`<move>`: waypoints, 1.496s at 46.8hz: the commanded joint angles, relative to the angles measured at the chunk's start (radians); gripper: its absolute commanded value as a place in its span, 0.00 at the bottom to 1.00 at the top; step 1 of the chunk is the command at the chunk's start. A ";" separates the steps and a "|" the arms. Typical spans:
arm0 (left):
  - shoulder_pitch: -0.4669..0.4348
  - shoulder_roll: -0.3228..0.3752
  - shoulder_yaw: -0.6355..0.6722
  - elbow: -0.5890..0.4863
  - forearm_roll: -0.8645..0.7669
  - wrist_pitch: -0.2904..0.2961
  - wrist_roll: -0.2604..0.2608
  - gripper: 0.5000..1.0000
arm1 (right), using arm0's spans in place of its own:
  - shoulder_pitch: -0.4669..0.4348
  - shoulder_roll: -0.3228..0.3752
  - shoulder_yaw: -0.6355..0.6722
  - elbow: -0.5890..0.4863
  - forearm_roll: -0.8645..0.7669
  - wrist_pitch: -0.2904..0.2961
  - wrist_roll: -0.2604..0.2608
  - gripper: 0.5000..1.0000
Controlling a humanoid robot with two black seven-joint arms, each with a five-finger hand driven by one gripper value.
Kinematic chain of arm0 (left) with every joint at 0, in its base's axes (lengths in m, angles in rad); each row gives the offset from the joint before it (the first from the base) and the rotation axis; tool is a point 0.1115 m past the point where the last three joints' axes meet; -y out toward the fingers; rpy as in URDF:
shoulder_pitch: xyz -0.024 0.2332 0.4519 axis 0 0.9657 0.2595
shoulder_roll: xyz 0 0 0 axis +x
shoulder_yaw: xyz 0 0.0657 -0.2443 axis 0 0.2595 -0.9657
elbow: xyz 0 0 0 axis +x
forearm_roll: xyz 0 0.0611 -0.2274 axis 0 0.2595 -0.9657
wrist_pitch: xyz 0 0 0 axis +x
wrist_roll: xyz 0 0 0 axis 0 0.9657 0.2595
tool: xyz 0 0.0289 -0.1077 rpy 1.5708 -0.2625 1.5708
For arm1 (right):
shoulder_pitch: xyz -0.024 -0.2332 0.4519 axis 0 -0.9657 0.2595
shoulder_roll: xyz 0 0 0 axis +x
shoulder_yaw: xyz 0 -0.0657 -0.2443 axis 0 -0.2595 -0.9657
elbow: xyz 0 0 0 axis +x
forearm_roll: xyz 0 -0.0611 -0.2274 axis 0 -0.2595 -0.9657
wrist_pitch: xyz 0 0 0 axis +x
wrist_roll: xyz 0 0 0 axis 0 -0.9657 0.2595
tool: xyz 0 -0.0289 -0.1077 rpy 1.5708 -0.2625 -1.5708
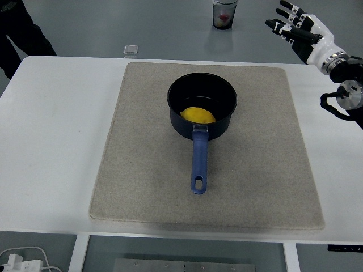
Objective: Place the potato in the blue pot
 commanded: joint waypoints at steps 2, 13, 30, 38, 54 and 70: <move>0.000 0.000 0.000 -0.001 0.000 0.000 0.000 0.99 | -0.031 0.038 0.073 -0.013 0.025 -0.025 -0.026 0.86; 0.000 0.000 0.000 0.001 0.000 0.000 0.000 0.99 | -0.074 0.105 0.234 -0.043 0.045 -0.091 -0.099 0.86; 0.000 0.000 0.000 0.001 0.000 0.000 0.000 0.99 | -0.130 0.113 0.303 -0.043 0.178 -0.106 -0.099 0.86; 0.000 0.000 0.000 0.001 0.000 0.000 0.000 0.99 | -0.161 0.114 0.389 -0.044 0.201 -0.097 -0.092 0.86; 0.000 0.000 0.000 0.001 0.000 0.000 0.000 0.99 | -0.229 0.116 0.455 -0.046 0.186 -0.065 -0.018 0.86; 0.000 0.000 0.000 0.001 0.000 0.000 0.000 0.99 | -0.258 0.121 0.447 -0.063 0.023 -0.068 0.042 0.86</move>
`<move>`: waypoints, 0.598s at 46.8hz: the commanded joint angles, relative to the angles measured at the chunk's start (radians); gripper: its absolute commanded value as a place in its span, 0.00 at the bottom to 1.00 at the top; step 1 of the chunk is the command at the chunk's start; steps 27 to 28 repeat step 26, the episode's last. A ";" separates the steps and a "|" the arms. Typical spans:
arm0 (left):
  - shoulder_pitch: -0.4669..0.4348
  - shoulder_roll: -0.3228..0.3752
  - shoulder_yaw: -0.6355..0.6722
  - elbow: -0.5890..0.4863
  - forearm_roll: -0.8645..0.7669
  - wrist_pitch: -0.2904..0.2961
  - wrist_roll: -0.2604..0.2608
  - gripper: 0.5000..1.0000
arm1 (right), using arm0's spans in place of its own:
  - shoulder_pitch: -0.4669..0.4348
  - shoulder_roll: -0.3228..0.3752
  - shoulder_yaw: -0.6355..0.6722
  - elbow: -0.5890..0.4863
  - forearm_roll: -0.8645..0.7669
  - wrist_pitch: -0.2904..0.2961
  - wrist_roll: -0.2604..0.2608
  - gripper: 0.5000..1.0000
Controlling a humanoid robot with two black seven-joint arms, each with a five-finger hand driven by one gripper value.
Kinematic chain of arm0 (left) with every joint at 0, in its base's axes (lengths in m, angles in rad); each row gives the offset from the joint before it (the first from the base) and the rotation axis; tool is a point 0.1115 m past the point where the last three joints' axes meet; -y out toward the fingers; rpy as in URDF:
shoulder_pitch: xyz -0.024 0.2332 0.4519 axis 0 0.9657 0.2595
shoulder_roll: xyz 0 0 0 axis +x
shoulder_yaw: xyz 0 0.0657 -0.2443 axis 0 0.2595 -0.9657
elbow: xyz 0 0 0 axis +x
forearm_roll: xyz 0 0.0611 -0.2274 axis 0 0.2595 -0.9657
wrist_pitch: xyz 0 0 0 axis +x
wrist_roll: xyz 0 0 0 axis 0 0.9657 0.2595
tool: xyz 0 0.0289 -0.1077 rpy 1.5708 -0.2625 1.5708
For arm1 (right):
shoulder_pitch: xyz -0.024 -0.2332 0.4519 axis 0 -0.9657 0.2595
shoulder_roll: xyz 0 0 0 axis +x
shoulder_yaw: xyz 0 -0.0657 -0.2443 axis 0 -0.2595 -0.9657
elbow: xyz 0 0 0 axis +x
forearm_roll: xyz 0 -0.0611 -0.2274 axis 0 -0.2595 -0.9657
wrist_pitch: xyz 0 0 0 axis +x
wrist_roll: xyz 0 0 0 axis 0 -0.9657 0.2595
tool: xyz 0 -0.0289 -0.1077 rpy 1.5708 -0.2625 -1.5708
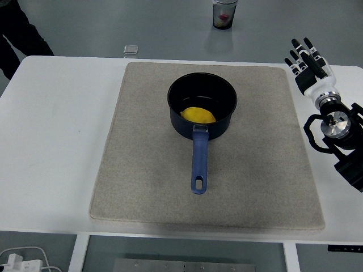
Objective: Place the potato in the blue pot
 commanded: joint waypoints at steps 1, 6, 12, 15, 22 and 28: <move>0.000 0.000 0.000 0.000 0.000 0.000 0.000 0.99 | 0.001 -0.001 -0.001 0.000 -0.008 0.000 0.015 0.85; 0.000 0.000 0.000 0.000 0.000 0.000 0.000 0.99 | 0.001 -0.001 -0.001 0.000 -0.008 0.001 0.036 0.86; 0.000 0.000 0.000 0.000 0.000 0.000 0.000 0.99 | 0.004 0.000 -0.002 0.000 -0.047 -0.007 0.069 0.85; 0.000 0.000 0.000 0.000 0.000 0.000 0.000 0.99 | 0.009 0.022 -0.001 -0.002 -0.088 -0.010 0.069 0.85; 0.000 0.000 0.002 0.000 0.000 0.000 0.000 0.99 | 0.034 0.051 0.001 -0.002 -0.151 -0.033 0.072 0.85; 0.000 0.000 0.002 0.000 0.000 0.000 0.000 0.99 | 0.044 0.069 -0.001 -0.010 -0.159 -0.033 0.076 0.85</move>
